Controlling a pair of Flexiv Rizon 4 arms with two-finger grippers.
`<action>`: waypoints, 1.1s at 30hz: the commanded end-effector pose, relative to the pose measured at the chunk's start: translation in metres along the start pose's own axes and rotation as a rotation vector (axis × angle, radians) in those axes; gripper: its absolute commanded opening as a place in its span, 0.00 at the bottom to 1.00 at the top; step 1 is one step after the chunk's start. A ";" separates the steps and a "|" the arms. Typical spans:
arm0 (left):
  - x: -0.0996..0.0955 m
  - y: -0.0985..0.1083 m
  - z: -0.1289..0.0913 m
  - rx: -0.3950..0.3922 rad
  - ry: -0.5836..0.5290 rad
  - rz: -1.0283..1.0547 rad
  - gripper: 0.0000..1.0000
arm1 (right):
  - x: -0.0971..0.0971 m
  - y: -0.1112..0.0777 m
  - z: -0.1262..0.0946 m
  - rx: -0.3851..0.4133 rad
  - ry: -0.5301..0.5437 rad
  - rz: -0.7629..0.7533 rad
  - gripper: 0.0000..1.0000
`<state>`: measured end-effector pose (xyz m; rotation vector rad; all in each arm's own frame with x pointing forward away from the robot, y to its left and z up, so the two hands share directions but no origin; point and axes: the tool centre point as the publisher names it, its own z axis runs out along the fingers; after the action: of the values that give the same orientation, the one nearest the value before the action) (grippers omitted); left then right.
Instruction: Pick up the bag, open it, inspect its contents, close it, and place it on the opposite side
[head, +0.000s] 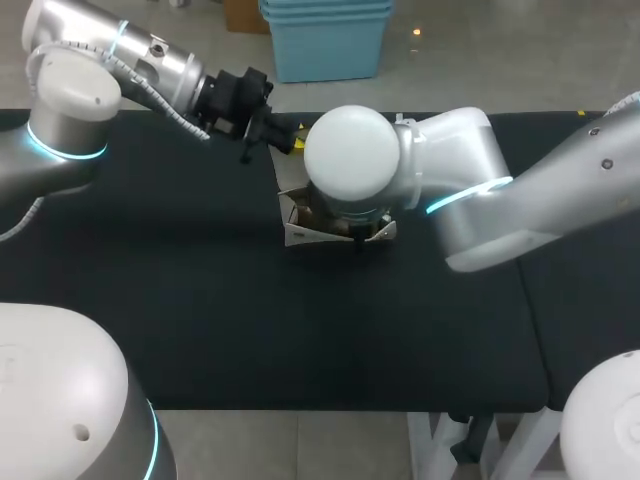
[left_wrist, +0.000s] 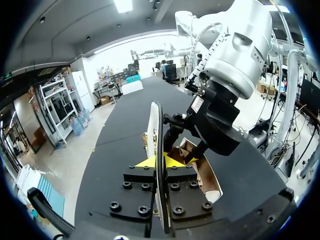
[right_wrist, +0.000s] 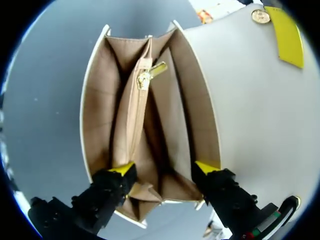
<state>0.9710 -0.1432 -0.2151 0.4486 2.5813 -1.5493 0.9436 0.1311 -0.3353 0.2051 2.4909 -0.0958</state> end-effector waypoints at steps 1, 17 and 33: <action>-0.001 0.001 -0.008 0.004 0.001 0.000 0.00 | 0.006 -0.006 0.012 0.001 -0.001 0.002 1.00; -0.001 0.001 -0.008 0.004 0.001 0.000 0.00 | 0.003 -0.005 0.011 0.000 -0.009 0.005 1.00; -0.001 0.001 -0.008 0.004 0.001 0.000 0.00 | 0.001 -0.004 0.008 -0.010 -0.023 0.006 1.00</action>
<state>0.9719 -0.1423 -0.2145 0.4474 2.5825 -1.5485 0.9474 0.1326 -0.3315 0.2056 2.4742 -0.0874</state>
